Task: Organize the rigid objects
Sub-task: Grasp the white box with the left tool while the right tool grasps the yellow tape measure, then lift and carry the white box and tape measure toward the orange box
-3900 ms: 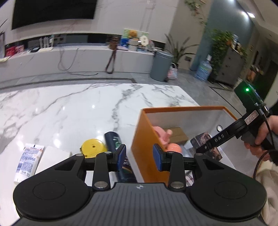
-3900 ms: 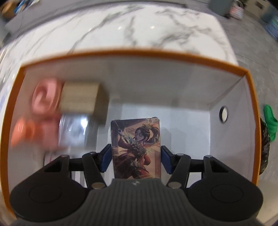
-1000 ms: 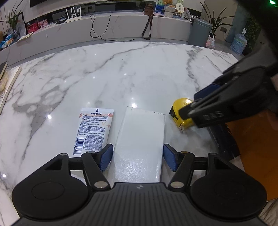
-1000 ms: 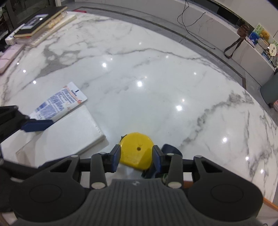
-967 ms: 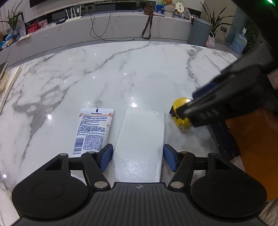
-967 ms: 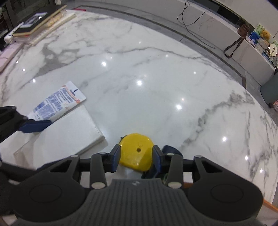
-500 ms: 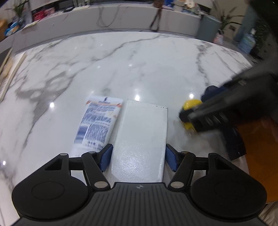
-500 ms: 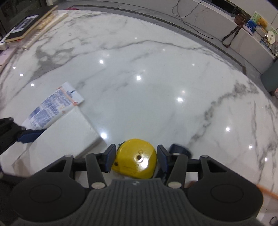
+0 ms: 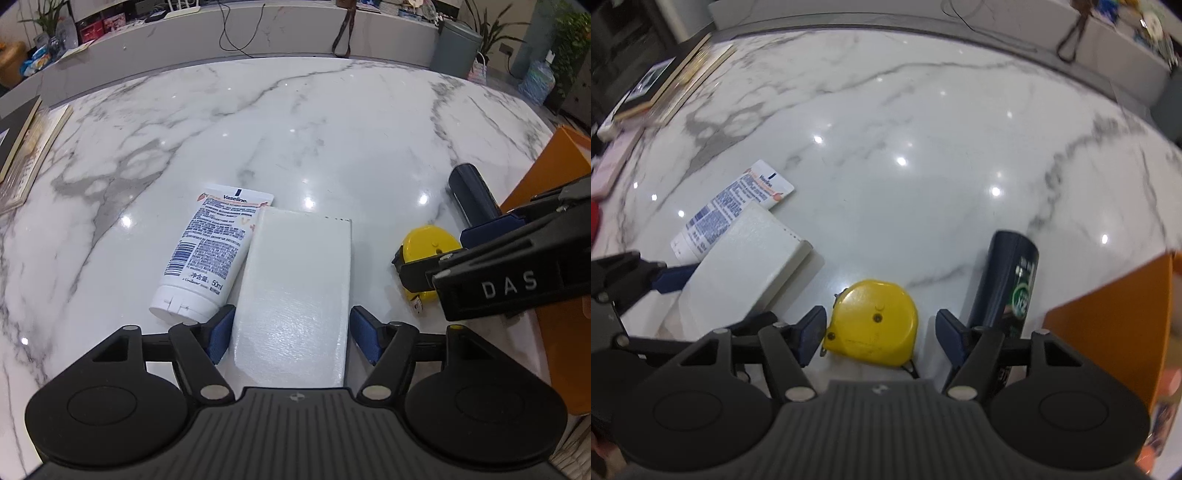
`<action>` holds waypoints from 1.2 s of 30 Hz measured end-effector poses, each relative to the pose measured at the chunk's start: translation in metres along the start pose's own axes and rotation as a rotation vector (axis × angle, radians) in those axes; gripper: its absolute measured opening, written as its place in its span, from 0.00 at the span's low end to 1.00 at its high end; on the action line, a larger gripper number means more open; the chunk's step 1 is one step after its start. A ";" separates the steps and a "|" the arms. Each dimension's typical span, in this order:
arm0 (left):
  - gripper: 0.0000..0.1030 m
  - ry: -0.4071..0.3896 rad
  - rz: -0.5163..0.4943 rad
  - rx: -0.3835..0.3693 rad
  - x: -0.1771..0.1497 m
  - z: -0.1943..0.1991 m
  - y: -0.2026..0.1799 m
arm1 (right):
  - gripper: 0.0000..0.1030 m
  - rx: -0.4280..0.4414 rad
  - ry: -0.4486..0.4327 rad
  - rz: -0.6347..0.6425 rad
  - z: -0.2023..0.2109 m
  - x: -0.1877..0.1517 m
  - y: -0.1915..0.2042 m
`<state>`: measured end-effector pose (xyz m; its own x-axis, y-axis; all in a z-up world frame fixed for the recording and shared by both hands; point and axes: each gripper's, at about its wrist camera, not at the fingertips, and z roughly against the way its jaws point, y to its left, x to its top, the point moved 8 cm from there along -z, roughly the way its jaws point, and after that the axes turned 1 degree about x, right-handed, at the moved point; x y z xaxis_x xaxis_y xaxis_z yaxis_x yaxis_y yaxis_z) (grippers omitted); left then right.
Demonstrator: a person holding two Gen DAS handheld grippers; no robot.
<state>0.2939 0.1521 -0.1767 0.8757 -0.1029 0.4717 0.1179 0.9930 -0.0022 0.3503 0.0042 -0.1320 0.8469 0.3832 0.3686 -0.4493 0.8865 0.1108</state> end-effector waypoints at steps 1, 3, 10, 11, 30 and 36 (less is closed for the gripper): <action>0.77 0.000 -0.007 0.003 0.000 0.000 -0.001 | 0.63 0.005 0.007 -0.014 -0.001 -0.001 0.000; 0.79 -0.001 -0.009 0.000 0.000 -0.001 -0.002 | 0.62 0.013 0.022 -0.022 -0.005 -0.005 0.002; 0.68 -0.019 -0.003 0.008 0.003 0.000 0.002 | 0.54 0.009 -0.010 -0.030 -0.003 -0.007 0.003; 0.68 -0.022 0.004 0.006 0.003 0.001 0.002 | 0.54 0.006 -0.013 -0.036 -0.001 -0.007 0.002; 0.68 -0.231 -0.018 -0.065 0.022 0.093 -0.046 | 0.00 0.108 -0.276 -0.097 0.129 -0.042 -0.016; 0.68 -0.134 -0.047 -0.036 -0.001 0.097 -0.063 | 0.00 0.156 -0.266 -0.076 0.144 -0.071 -0.026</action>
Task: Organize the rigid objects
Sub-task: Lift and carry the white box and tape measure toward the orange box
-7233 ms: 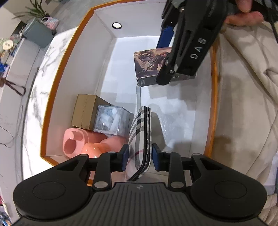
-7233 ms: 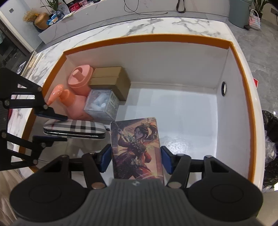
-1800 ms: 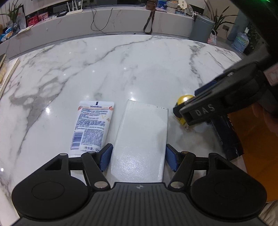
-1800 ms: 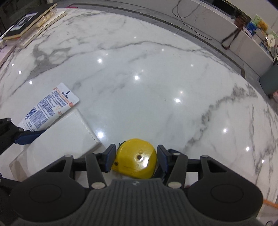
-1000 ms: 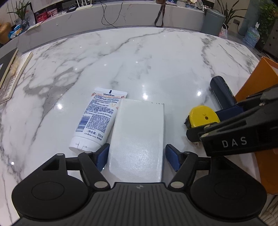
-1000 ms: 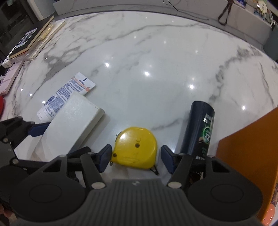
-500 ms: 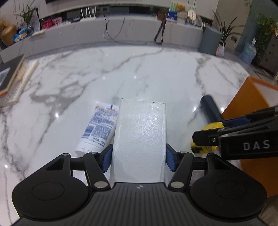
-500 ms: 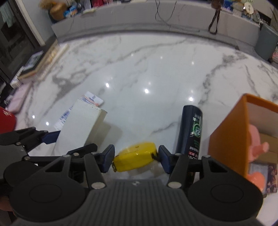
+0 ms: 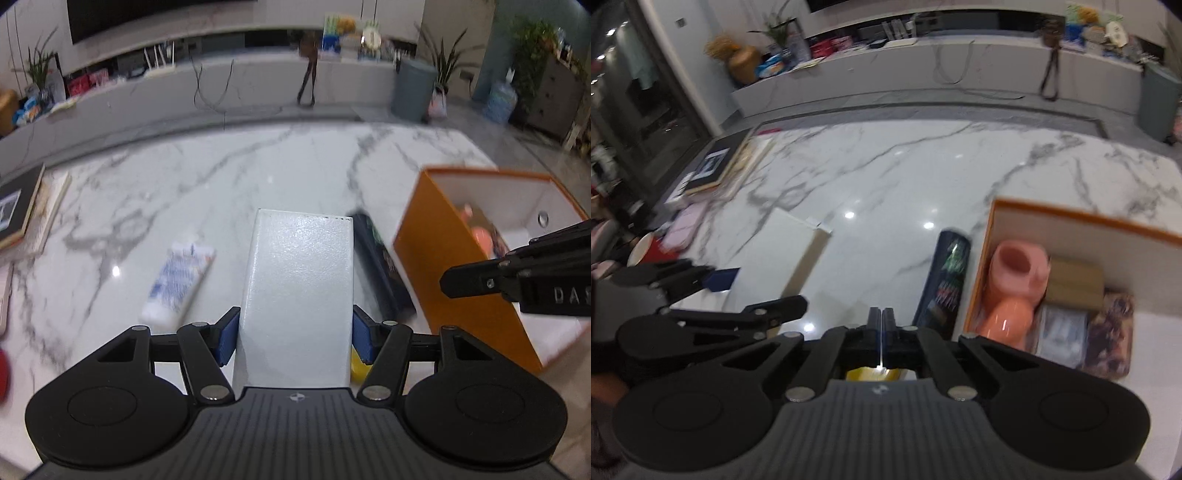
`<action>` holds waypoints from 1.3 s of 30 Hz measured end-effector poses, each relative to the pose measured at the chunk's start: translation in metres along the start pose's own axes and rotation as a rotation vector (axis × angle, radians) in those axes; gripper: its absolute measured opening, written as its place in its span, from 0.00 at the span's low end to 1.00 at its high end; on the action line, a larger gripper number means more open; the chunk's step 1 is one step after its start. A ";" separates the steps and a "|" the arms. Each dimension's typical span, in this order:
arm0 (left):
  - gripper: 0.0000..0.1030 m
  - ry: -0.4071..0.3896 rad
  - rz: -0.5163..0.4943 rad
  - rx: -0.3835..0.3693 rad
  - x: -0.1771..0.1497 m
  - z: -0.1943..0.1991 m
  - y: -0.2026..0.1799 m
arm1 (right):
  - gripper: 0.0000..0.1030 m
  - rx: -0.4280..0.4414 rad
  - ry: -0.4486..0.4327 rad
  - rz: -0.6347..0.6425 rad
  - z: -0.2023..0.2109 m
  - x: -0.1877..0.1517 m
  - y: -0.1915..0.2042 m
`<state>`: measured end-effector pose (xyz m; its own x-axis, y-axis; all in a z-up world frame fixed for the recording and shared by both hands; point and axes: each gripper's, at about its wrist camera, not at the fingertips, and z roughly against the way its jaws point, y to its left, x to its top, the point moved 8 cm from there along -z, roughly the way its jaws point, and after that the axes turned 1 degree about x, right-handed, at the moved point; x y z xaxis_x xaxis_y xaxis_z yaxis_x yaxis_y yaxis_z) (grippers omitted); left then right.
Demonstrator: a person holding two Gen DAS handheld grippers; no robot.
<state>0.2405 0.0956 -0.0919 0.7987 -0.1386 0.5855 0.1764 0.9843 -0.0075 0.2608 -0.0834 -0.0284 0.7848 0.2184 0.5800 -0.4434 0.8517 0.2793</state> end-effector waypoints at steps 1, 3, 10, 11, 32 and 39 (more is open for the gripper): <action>0.68 0.018 0.013 0.012 -0.004 -0.001 0.001 | 0.00 0.013 0.005 0.015 0.000 -0.006 0.004; 0.68 0.042 0.043 0.041 -0.011 -0.002 0.006 | 0.00 0.025 0.017 0.043 -0.003 -0.018 0.010; 0.68 0.058 0.167 0.075 -0.023 -0.010 0.031 | 0.07 -0.016 0.126 0.155 -0.035 -0.039 0.028; 0.68 0.058 0.181 0.076 -0.024 -0.012 0.034 | 0.16 -0.021 0.130 0.135 -0.040 -0.040 0.031; 0.68 0.113 0.289 -0.006 -0.043 -0.051 0.060 | 0.52 -0.299 -0.021 -0.061 -0.106 -0.060 0.024; 0.68 0.068 0.295 -0.011 -0.039 -0.043 0.061 | 0.52 -0.279 -0.027 -0.033 -0.102 -0.058 0.028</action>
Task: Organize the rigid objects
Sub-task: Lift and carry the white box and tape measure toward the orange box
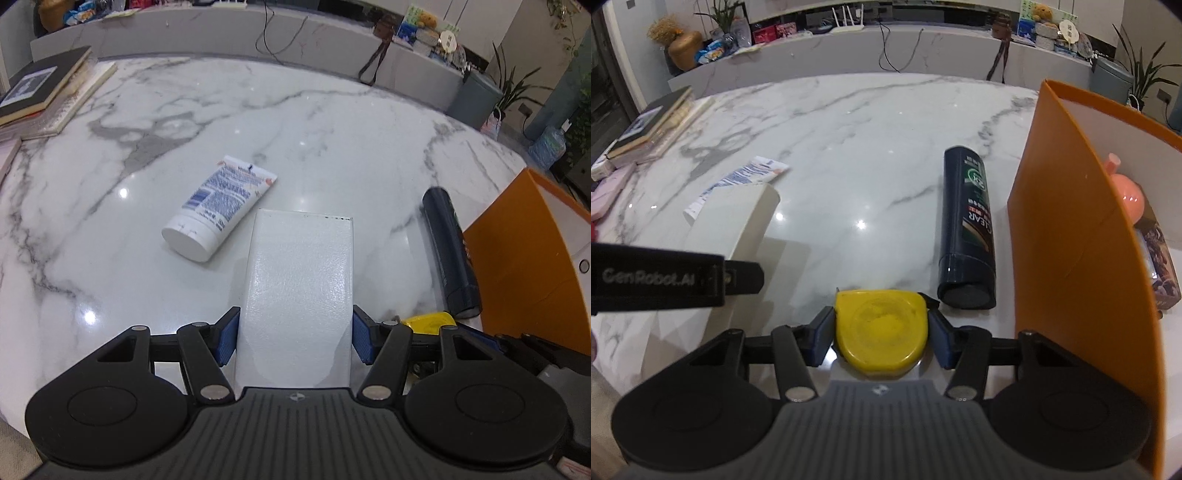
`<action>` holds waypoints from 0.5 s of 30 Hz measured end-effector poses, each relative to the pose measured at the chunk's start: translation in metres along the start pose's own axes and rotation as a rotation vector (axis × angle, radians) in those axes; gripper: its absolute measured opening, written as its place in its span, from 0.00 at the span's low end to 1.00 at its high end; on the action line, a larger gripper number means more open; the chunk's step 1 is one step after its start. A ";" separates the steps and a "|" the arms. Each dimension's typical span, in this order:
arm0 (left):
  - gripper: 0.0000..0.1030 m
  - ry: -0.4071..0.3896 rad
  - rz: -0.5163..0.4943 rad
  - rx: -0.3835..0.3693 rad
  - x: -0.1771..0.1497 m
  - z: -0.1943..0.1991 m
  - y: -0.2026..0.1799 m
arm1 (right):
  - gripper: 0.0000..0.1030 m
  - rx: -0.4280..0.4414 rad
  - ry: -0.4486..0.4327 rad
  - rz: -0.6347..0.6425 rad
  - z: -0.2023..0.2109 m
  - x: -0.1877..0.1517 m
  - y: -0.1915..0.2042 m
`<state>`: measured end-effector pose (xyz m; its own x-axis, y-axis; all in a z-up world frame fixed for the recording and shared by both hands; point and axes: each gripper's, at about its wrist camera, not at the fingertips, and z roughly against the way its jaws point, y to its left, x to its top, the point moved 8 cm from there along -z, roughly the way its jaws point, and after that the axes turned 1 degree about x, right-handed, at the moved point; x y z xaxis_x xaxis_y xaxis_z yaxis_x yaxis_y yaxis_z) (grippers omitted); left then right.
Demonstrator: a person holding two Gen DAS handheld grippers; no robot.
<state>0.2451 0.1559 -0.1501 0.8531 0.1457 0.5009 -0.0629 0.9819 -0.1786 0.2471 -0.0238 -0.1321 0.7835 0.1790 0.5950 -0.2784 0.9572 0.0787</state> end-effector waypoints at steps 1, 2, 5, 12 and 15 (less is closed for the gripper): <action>0.68 -0.014 0.008 -0.002 0.002 0.003 0.001 | 0.52 0.004 -0.016 0.006 0.005 0.001 0.001; 0.68 -0.030 0.018 -0.006 0.003 0.006 0.002 | 0.52 0.012 -0.033 0.013 0.012 0.004 0.002; 0.68 -0.083 0.039 -0.015 0.009 0.020 0.004 | 0.52 0.044 -0.086 0.020 0.035 0.014 0.004; 0.68 -0.185 -0.078 -0.054 0.025 0.065 -0.049 | 0.52 0.079 -0.233 0.006 0.111 0.044 -0.026; 0.68 -0.201 -0.146 -0.101 0.028 0.085 -0.091 | 0.52 0.071 -0.236 -0.019 0.132 0.048 -0.060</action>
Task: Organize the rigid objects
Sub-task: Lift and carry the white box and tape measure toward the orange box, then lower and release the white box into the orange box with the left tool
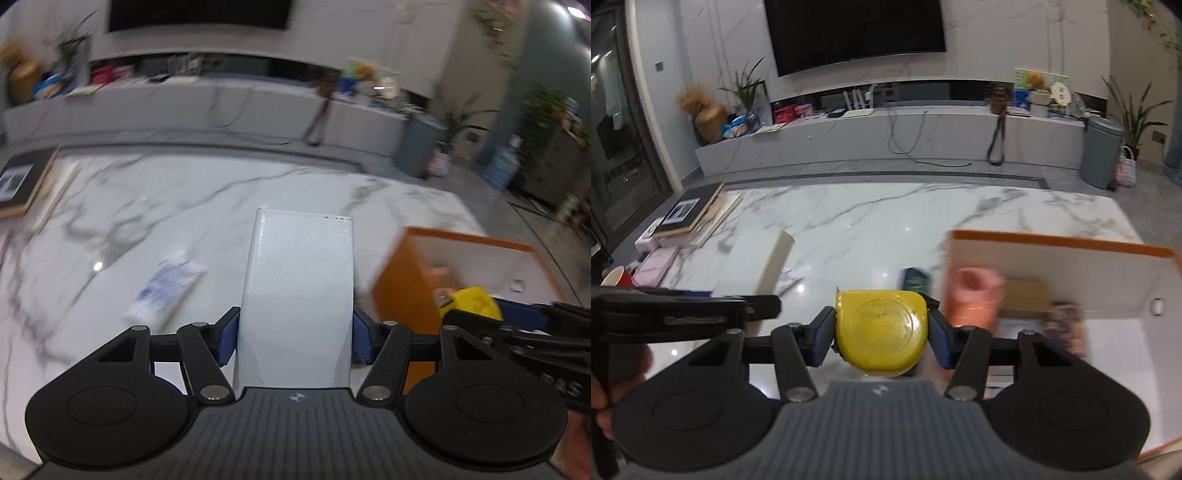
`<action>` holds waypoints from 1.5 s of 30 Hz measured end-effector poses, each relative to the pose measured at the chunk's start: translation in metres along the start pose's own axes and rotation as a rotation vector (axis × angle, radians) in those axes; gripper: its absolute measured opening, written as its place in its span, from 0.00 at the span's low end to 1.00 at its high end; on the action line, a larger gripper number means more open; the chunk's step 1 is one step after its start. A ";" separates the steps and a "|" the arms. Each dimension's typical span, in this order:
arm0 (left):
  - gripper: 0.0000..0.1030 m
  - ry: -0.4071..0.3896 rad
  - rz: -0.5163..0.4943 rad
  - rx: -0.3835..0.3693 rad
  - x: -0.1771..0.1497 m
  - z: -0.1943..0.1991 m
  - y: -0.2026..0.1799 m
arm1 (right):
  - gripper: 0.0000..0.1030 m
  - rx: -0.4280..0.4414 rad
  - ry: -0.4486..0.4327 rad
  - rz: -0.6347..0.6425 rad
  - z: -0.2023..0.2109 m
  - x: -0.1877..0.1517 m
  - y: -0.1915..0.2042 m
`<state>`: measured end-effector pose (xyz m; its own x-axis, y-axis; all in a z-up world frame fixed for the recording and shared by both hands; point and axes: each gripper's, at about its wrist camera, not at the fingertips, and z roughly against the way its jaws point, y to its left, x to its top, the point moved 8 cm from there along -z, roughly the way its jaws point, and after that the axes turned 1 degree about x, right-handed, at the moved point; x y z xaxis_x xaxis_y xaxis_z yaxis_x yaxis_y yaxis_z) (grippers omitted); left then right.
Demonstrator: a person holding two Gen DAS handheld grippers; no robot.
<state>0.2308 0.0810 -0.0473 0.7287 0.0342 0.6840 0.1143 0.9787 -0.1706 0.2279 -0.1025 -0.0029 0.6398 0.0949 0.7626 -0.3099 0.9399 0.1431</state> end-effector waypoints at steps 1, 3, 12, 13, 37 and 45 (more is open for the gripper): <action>0.68 0.001 -0.015 -0.022 0.004 0.003 -0.015 | 0.52 -0.003 0.006 -0.011 0.005 0.001 -0.013; 0.68 0.011 -0.040 -0.068 0.011 0.007 -0.046 | 0.52 -0.018 0.026 -0.040 0.018 0.003 -0.044; 0.68 0.105 -0.270 -0.225 0.019 -0.045 -0.198 | 0.52 -0.128 0.098 -0.001 0.059 -0.001 -0.171; 0.68 0.128 -0.268 -0.230 0.017 -0.057 -0.208 | 0.52 -0.137 0.104 0.015 0.061 -0.002 -0.181; 0.67 0.476 0.077 -0.202 -0.013 -0.216 -0.249 | 0.52 -0.055 0.344 0.516 -0.015 -0.013 -0.248; 0.68 0.501 0.050 -0.221 -0.013 -0.212 -0.245 | 0.52 0.019 0.423 0.801 -0.030 -0.015 -0.249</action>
<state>0.3360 -0.2018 -0.1648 0.9631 -0.0742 0.2588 0.1713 0.9105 -0.3764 0.3166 -0.3278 -0.0687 0.4313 0.8343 0.3434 -0.7826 0.5353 -0.3178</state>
